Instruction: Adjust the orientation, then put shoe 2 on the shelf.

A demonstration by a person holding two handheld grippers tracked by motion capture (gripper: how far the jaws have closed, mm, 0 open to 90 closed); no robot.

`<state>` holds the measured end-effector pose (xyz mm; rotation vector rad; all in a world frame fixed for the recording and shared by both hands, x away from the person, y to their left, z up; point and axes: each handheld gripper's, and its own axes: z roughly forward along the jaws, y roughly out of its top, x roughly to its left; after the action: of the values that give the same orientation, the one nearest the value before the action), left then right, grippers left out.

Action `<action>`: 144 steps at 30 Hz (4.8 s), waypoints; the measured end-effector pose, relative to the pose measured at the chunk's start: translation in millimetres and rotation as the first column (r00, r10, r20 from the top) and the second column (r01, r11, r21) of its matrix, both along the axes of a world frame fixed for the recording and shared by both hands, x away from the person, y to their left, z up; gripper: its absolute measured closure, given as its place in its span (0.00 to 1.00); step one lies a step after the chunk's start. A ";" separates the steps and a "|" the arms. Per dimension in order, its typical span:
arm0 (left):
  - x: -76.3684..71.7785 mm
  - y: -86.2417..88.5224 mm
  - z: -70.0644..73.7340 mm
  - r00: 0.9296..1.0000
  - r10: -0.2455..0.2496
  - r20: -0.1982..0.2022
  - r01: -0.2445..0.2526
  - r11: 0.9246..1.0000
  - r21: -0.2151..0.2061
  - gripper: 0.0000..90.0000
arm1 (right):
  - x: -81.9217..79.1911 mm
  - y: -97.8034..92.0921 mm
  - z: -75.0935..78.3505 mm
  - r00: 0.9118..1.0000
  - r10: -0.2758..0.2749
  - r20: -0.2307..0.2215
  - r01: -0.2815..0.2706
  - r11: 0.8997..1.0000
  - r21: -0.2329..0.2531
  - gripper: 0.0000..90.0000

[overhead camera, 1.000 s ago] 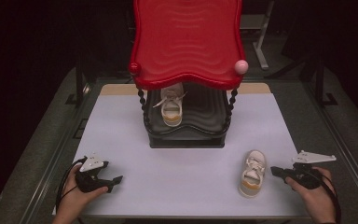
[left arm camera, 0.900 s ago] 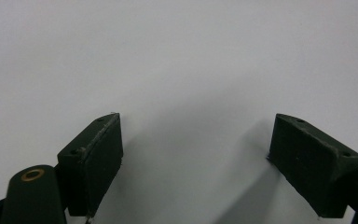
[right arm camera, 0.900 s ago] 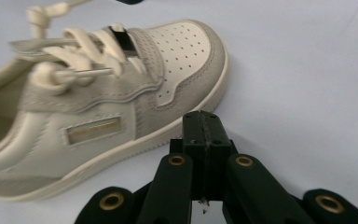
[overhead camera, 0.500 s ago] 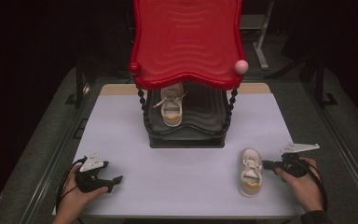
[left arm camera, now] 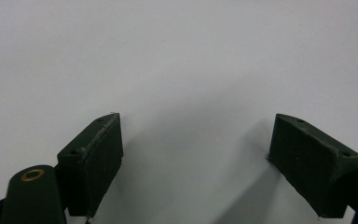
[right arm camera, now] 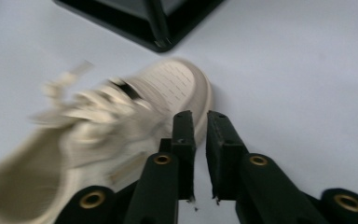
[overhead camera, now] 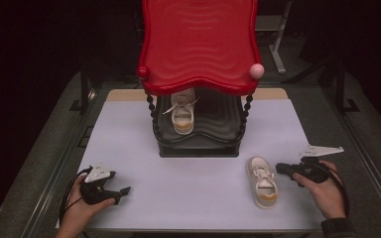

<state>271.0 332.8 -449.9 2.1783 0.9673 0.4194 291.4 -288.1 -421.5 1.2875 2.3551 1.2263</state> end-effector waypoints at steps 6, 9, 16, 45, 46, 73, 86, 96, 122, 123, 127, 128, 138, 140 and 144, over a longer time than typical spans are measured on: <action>-0.1 0.0 0.0 1.000 0.000 0.001 0.000 1.000 0.001 0.18 | -28.0 -5.3 30.6 0.990 0.101 0.093 -0.108 0.991 0.074 0.81; -0.1 0.0 0.0 1.000 0.000 0.001 0.000 1.000 0.001 0.18 | -37.3 1.3 36.4 0.981 0.150 0.119 -0.159 0.985 0.071 0.80; -0.1 0.0 0.1 1.000 0.000 0.000 0.000 1.000 0.001 0.18 | -51.3 20.9 35.9 0.954 0.280 0.110 -0.289 0.955 0.068 0.78; -0.1 0.0 0.0 1.000 0.000 0.001 0.000 1.000 0.001 0.18 | -50.6 44.0 6.8 0.901 0.434 0.013 -0.434 0.901 0.016 0.84; -0.1 -0.1 0.0 1.000 0.000 0.001 0.000 1.000 0.001 0.18 | -51.0 45.2 6.9 0.901 0.434 0.010 -0.434 0.901 0.020 0.84; 0.0 0.0 0.1 1.000 -0.001 -0.001 0.001 1.000 0.001 0.18 | -58.1 68.9 59.4 0.896 0.414 0.160 -0.413 0.910 -0.042 0.88; -0.3 -0.1 0.2 1.000 -0.001 0.001 0.001 1.000 0.004 0.18 | -55.2 102.4 85.7 0.844 0.489 0.219 -0.490 0.870 -0.056 0.88; -0.2 0.0 0.1 1.000 -0.001 0.000 0.001 1.000 0.002 0.18 | -37.6 140.0 105.9 0.790 0.554 0.262 -0.556 0.828 -0.075 0.88; -0.9 -6.5 9.9 0.999 -0.004 0.045 0.005 1.000 -0.020 0.27 | 69.3 189.5 127.8 0.764 0.585 0.271 -0.562 0.810 -0.165 0.88; -1.0 -8.1 12.8 0.998 -0.007 0.054 0.008 1.000 -0.029 0.27 | 70.2 189.5 126.9 0.764 0.587 0.267 -0.564 0.809 -0.165 0.88; -2.1 -20.7 22.4 0.996 -0.043 0.076 0.047 0.998 -0.053 0.27 | 69.4 189.7 118.2 0.764 0.596 0.247 -0.566 0.803 -0.189 0.88; -2.2 -24.7 24.9 0.995 -0.055 0.080 0.059 0.997 -0.054 0.27 | 68.8 189.5 115.5 0.765 0.595 0.247 -0.563 0.804 -0.191 0.88; 1.4 -69.4 54.7 0.979 -0.167 0.114 0.181 0.975 -0.128 0.34 | 61.5 186.5 113.0 0.792 0.554 0.256 -0.522 0.833 -0.186 0.70; 3.2 -82.3 60.5 0.973 -0.196 0.122 0.212 0.968 -0.136 0.36 | 58.9 182.6 116.6 0.794 0.544 0.272 -0.514 0.839 -0.177 0.65; 10.2 -111.7 69.2 0.955 -0.263 0.136 0.282 0.949 -0.142 0.41 | 50.1 171.9 124.4 0.803 0.518 0.294 -0.496 0.855 -0.152 0.63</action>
<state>281.2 221.1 -380.7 2.0778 0.6024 0.3188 341.4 -116.2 -297.1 0.3746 2.5296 1.3485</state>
